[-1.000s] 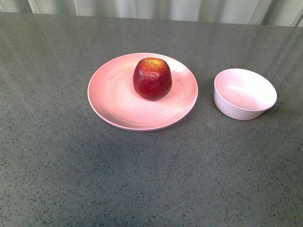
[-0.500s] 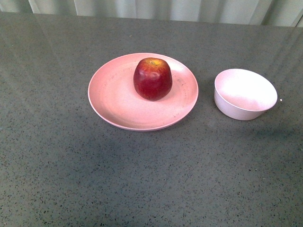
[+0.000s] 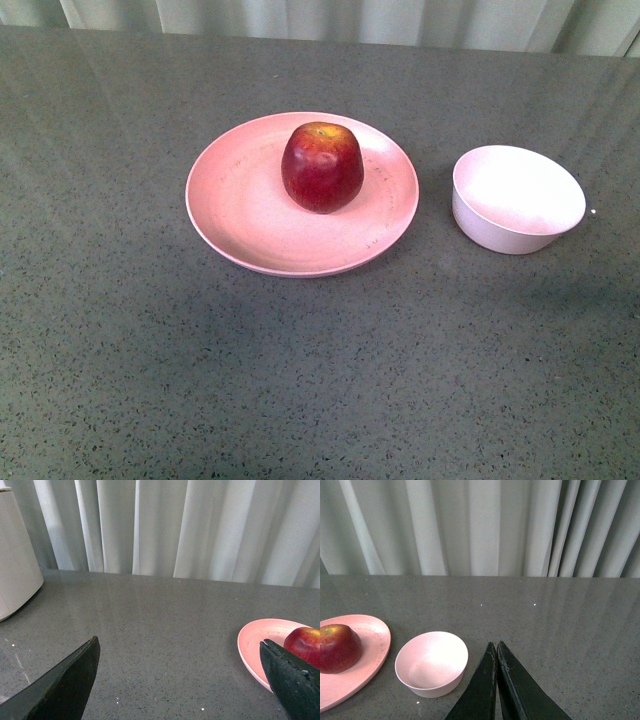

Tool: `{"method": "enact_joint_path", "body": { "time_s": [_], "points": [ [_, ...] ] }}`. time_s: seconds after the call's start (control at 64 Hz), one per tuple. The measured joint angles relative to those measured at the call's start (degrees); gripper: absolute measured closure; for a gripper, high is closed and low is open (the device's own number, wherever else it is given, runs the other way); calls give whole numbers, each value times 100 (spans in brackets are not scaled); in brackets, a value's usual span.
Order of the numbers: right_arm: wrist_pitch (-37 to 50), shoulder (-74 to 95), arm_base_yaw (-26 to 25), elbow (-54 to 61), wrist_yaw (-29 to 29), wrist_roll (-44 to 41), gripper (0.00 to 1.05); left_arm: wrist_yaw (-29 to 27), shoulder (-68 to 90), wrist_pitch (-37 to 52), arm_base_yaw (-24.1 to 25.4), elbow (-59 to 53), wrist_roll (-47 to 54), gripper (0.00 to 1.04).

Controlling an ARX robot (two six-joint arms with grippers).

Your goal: Move apple from plate to bowl

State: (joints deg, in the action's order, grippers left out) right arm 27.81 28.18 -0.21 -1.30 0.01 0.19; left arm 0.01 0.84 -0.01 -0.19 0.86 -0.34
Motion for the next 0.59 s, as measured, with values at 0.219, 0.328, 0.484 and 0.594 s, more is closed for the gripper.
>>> {"method": "enact_joint_path", "body": {
  "time_s": [0.219, 0.328, 0.484, 0.594],
  "points": [
    [-612, -643, 0, 0, 0, 0, 103, 0, 0, 0, 0, 0, 0, 9],
    [-920, -960, 0, 0, 0, 0, 103, 0, 0, 0, 0, 0, -2, 9],
    [-1263, -1305, 0, 0, 0, 0, 103, 0, 0, 0, 0, 0, -2, 9],
    [-1451, -1495, 0, 0, 0, 0, 103, 0, 0, 0, 0, 0, -2, 9]
  ]
}}
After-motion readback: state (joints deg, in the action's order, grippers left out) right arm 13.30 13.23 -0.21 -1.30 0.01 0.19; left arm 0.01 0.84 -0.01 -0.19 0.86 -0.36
